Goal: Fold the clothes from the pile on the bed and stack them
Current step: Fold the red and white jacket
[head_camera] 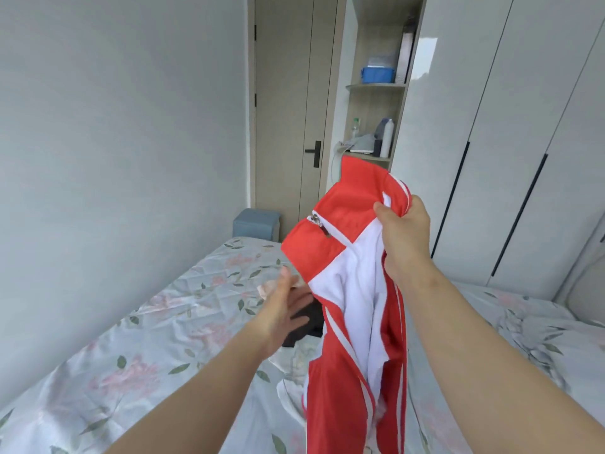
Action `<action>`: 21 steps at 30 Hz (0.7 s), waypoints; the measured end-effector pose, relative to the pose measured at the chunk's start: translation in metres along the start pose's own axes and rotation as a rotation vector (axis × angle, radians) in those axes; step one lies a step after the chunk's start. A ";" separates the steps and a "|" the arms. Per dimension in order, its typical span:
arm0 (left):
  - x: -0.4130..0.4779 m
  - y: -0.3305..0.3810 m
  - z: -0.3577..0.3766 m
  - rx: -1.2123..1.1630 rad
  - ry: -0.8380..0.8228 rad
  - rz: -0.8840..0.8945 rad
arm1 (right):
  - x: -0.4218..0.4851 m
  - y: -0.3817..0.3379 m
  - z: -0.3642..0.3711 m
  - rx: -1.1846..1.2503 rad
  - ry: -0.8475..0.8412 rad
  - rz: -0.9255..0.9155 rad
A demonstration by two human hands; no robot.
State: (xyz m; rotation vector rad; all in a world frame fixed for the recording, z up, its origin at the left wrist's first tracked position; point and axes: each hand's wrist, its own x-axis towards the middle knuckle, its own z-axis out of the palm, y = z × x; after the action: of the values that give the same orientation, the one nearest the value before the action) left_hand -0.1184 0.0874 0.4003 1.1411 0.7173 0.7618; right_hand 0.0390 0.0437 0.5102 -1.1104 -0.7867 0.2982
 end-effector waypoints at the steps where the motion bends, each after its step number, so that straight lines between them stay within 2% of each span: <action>1: 0.000 -0.003 0.007 0.060 -0.059 -0.017 | -0.001 -0.002 0.001 0.001 -0.006 -0.003; 3: 0.003 -0.001 0.016 0.137 -0.087 -0.001 | -0.003 -0.006 0.002 -0.011 -0.025 -0.008; 7: 0.012 0.029 0.014 0.090 0.066 0.056 | -0.005 -0.020 -0.018 -0.077 -0.004 -0.032; 9: 0.016 0.048 0.008 0.145 0.092 0.124 | -0.006 -0.028 -0.035 -0.180 -0.001 -0.068; 14: 0.012 0.100 0.013 0.449 0.030 0.293 | -0.014 -0.045 -0.076 -0.363 0.056 -0.107; 17: 0.001 0.125 0.019 0.456 -0.007 0.330 | -0.020 -0.061 -0.097 -0.411 0.093 -0.113; 21: -0.019 0.149 0.023 0.494 -0.066 0.283 | -0.033 -0.084 -0.118 -0.523 0.067 -0.166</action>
State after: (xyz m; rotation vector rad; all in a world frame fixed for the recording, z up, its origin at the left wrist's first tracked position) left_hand -0.1336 0.0942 0.5509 1.7357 0.7160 0.8002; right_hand 0.0846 -0.0931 0.5451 -1.5234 -0.9182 -0.0947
